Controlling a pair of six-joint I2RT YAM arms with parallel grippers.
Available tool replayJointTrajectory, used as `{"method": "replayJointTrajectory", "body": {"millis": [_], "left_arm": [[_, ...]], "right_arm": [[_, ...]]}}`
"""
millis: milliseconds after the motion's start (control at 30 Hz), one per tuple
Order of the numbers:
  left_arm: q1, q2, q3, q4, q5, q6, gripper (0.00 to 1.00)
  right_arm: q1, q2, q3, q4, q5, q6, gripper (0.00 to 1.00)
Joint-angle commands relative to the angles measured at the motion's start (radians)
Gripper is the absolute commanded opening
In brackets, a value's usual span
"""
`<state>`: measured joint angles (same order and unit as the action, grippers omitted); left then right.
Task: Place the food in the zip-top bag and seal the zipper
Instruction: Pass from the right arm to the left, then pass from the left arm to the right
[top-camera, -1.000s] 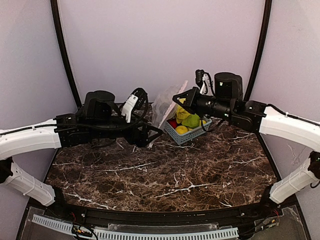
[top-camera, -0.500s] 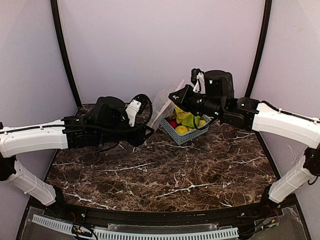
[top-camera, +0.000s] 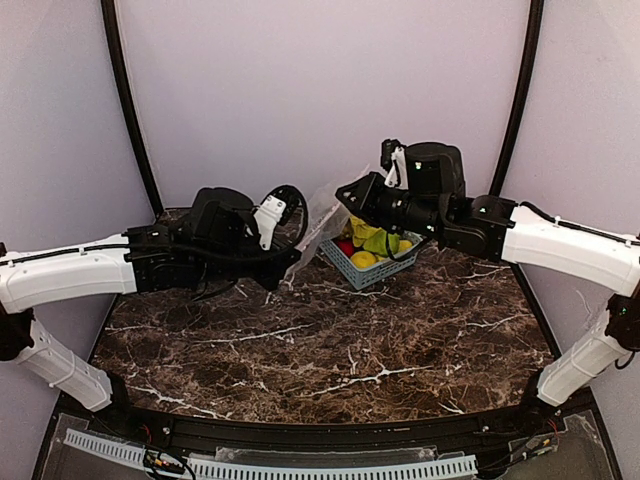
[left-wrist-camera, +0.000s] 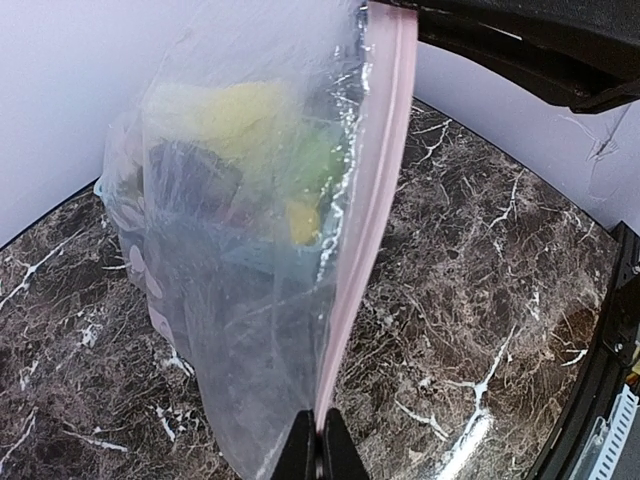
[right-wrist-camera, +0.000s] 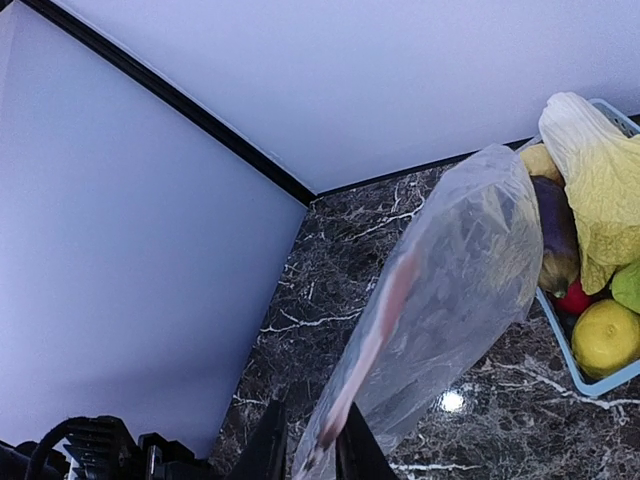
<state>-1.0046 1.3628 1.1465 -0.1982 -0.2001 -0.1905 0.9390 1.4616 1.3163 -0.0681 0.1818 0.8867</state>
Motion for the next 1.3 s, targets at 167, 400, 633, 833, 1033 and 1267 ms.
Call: {"method": "replayJointTrajectory", "body": {"millis": [167,400,633,833,1033,1267], "left_arm": [[0.013,-0.081,0.077,-0.169,0.089,0.111,0.01],[0.14,-0.08,0.2,-0.436,0.384,0.197,0.01],[0.144,-0.013,0.267,-0.633,0.487,0.332,0.01],[0.145,-0.06,0.265,-0.662,0.61,0.377,0.01],[0.144,-0.037,0.348,-0.786,0.685,0.425,0.01],[0.145,0.011,0.402,-0.856,0.711,0.449,0.01]], "right_arm": [[-0.074,-0.126,-0.063,0.008,-0.053,-0.146,0.51],[-0.156,-0.253,-0.084,-0.09,-0.15,-0.396,0.81],[-0.171,-0.218,0.07,-0.349,-0.381,-0.681,0.98],[-0.142,-0.205,0.119,-0.463,-0.571,-0.86,0.99],[-0.073,-0.126,0.287,-0.659,-0.575,-1.023,0.98],[-0.034,-0.043,0.383,-0.756,-0.614,-1.098,0.99]]}}
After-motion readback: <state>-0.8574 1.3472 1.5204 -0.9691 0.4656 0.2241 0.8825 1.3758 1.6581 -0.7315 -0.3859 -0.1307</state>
